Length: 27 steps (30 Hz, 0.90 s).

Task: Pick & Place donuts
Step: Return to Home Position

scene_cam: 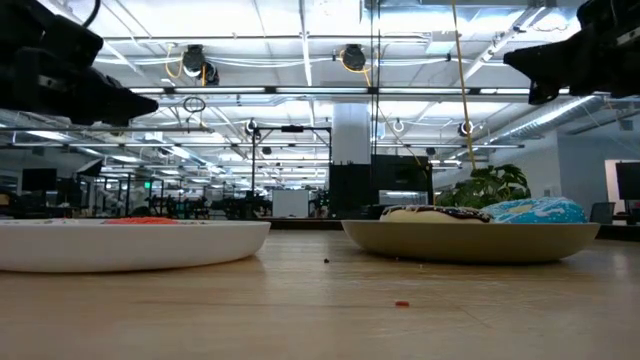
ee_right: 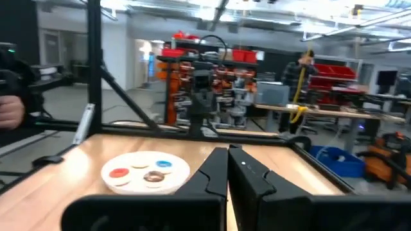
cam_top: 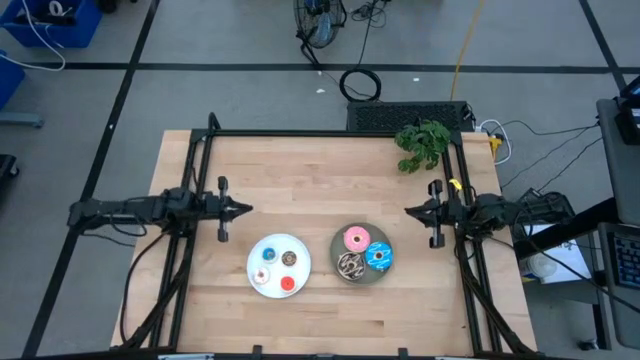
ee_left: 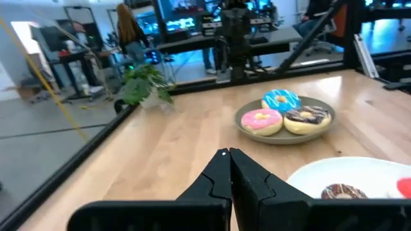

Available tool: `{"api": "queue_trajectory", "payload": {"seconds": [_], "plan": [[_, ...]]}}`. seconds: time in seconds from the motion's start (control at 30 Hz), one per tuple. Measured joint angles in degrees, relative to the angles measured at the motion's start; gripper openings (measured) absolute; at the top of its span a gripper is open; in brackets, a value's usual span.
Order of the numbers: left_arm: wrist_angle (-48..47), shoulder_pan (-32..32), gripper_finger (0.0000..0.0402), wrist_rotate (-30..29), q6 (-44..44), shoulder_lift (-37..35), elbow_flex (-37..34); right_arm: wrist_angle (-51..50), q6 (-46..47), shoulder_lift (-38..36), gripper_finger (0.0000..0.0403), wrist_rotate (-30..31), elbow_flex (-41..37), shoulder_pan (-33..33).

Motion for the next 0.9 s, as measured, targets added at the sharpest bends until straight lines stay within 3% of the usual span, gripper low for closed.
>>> {"api": "queue_trajectory", "payload": {"seconds": [0.23,0.63,0.9], "plan": [[-0.03,4.90,0.0002,3.08,-0.62,2.21,-0.20,-0.77,1.67,0.00,0.0000,0.31,0.00,-2.67],[-0.01,5.30,0.0004,2.61,-1.08,2.68,-0.25,5.75,-2.44,0.01,0.0000,0.25,0.00,-3.34],[0.29,5.30,0.0043,2.48,-1.19,2.67,-0.27,6.36,-3.02,0.02,0.0000,0.24,0.00,-3.34]]}}
